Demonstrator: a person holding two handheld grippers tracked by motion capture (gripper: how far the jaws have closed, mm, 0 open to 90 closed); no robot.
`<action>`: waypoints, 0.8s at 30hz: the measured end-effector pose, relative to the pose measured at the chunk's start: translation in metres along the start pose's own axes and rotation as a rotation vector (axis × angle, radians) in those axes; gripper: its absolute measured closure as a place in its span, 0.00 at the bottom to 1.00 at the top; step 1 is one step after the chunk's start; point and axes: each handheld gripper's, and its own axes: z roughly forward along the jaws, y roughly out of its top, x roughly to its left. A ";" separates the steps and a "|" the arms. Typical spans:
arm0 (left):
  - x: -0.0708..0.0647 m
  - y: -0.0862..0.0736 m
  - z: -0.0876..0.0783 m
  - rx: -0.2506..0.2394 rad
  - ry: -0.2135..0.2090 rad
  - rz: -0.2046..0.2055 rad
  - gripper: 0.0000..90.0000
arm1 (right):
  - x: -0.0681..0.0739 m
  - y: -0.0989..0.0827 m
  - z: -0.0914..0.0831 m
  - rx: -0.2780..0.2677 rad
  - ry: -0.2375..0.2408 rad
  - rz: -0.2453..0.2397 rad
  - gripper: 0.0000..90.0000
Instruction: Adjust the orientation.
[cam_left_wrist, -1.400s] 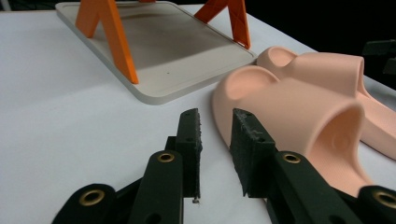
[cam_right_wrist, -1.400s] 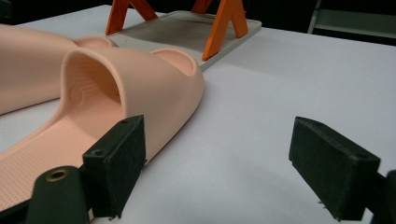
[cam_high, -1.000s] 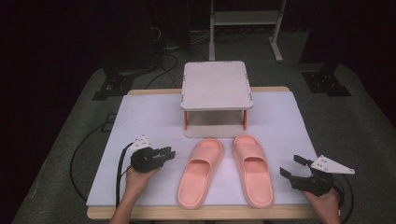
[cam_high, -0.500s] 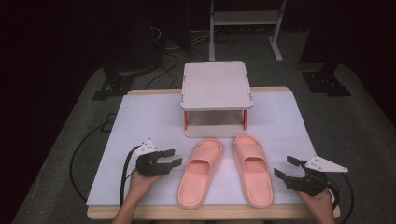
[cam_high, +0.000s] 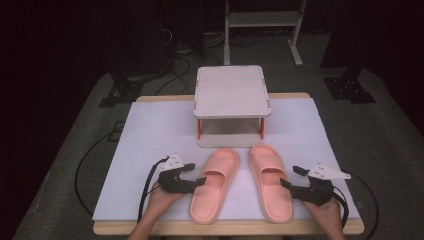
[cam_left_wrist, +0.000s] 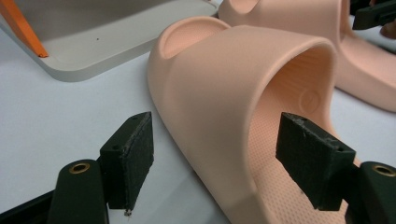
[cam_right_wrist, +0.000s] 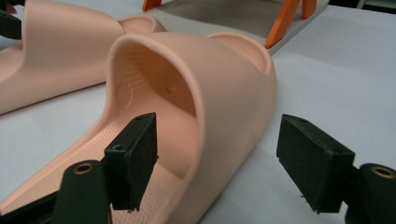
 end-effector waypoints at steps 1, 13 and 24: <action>0.000 0.000 0.000 0.000 0.000 0.000 0.31 | 0.000 0.000 0.000 0.000 0.000 0.000 0.32; -0.008 0.006 0.014 0.032 0.091 0.025 0.48 | 0.007 0.009 0.020 0.044 -0.064 -0.022 0.46; -0.009 0.007 0.016 0.038 0.123 0.030 0.66 | 0.008 0.009 0.024 0.051 -0.119 -0.037 0.69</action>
